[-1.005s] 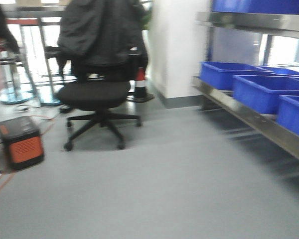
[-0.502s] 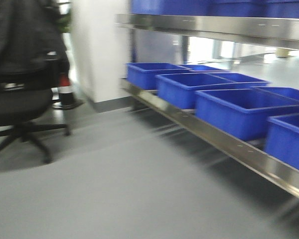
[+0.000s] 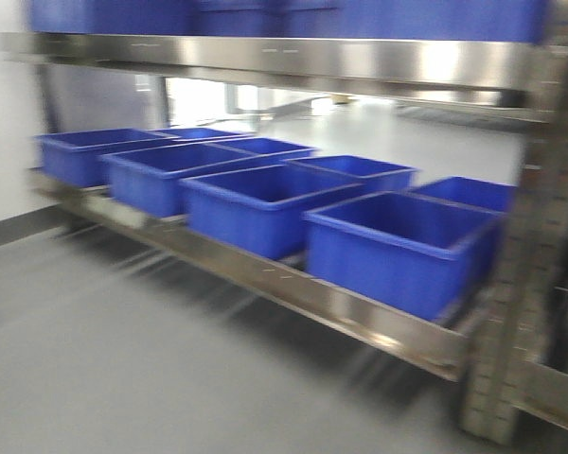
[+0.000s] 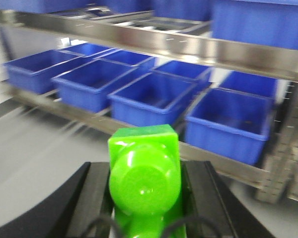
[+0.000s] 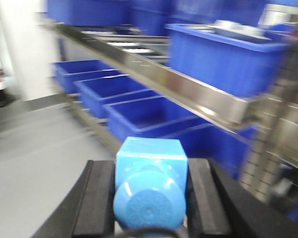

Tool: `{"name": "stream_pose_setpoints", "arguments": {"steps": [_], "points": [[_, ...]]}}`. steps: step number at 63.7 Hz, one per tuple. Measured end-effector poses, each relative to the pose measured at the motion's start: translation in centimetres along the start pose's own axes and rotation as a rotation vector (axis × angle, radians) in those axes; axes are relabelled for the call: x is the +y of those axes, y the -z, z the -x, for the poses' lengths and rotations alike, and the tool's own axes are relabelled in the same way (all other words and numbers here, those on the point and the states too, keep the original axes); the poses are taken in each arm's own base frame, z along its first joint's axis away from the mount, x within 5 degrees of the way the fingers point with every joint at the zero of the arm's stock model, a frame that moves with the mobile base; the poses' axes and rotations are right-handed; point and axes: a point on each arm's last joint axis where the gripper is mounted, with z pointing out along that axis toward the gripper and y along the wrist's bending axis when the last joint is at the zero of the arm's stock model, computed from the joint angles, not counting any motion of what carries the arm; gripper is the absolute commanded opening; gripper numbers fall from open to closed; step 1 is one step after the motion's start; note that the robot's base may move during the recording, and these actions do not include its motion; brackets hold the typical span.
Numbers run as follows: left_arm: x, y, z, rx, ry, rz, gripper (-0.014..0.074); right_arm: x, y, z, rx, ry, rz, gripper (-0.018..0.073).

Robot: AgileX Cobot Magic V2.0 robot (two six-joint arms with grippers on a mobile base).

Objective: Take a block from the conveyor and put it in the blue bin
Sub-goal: 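Drive the base up to the shelf of blue bins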

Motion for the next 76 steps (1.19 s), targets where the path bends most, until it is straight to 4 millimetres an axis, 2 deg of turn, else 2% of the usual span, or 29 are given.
{"name": "stream_pose_setpoints", "arguments": {"steps": [76], "points": [[0.0,0.0,0.0,0.0,0.0,0.0,-0.0111,0.0,0.0,0.0,0.0,0.0,0.0,-0.0153]]}}
